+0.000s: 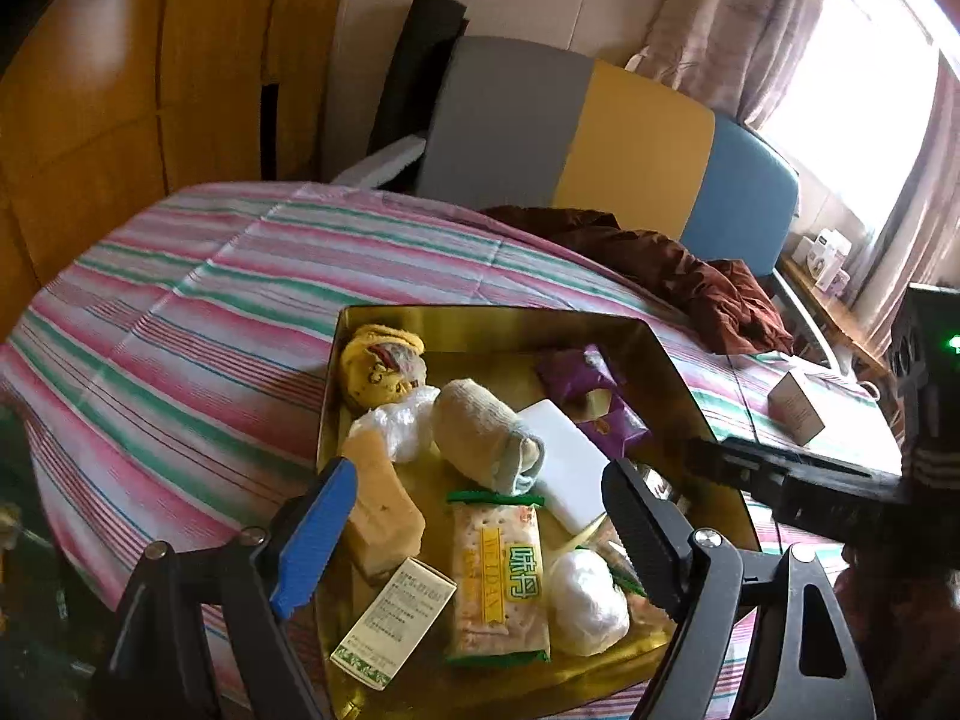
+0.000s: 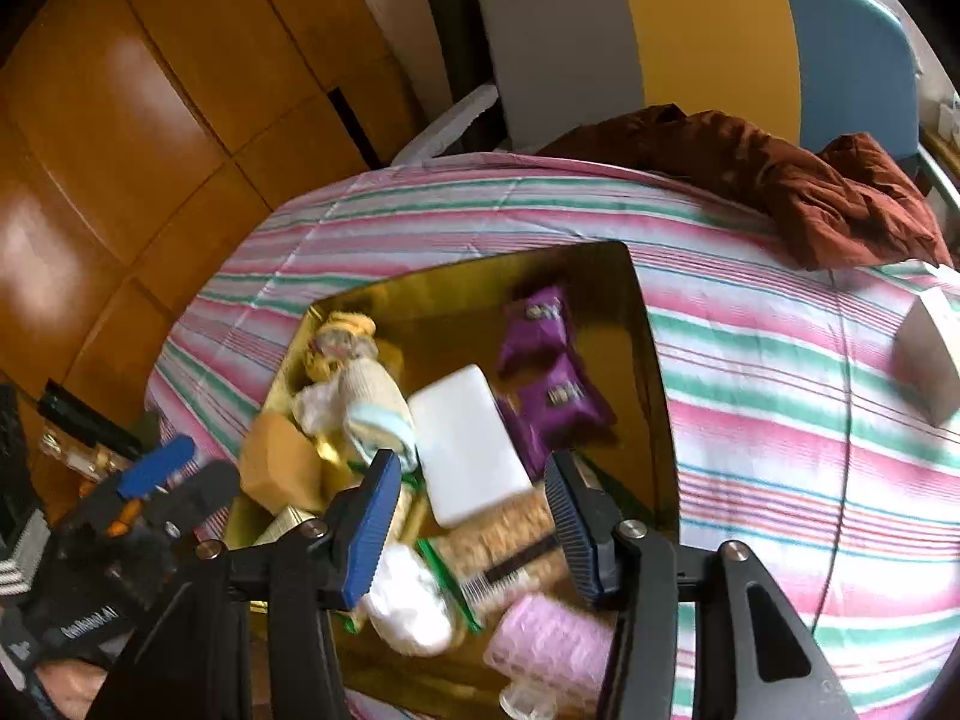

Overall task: Organize objects
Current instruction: 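Carry the sock and purple packet over the gold tray and release both, then move both tools back toward the white box and yellow sponge, then grasp the yellow sponge with the right tool while the left tool grasps the white box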

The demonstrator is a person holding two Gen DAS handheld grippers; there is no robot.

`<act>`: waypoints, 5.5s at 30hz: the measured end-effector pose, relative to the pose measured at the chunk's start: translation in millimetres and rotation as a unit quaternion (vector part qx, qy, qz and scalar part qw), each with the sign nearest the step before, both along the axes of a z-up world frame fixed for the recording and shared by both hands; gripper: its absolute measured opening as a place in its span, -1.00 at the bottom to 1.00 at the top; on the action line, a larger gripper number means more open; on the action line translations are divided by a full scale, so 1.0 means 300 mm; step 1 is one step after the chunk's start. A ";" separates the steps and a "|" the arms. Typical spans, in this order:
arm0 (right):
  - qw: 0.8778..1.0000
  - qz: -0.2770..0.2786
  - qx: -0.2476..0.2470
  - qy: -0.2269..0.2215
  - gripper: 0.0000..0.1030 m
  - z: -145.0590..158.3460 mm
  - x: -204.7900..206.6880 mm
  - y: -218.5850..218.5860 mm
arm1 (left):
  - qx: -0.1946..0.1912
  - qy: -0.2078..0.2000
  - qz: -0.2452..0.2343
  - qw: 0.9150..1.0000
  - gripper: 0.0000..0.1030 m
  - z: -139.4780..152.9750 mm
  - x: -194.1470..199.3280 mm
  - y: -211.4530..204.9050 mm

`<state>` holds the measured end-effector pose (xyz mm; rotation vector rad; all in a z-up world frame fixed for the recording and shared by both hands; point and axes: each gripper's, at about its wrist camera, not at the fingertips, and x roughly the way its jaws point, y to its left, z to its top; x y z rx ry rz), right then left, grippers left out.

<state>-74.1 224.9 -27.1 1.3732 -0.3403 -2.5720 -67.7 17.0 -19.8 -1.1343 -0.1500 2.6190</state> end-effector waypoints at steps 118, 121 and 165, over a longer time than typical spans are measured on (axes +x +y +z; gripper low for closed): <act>0.905 -0.418 -0.004 -0.079 0.29 -0.198 0.361 1.266 | -0.052 -0.029 -0.271 0.961 0.76 -0.001 0.009 1.082; 0.902 -0.422 0.000 -0.085 0.31 -0.216 0.337 1.281 | -0.033 -0.059 -0.266 0.962 0.76 -0.007 -0.027 1.133; 0.927 -0.365 0.035 -0.079 0.07 -0.151 0.320 1.240 | -0.075 -0.144 -0.250 0.954 0.02 -0.234 -0.213 1.566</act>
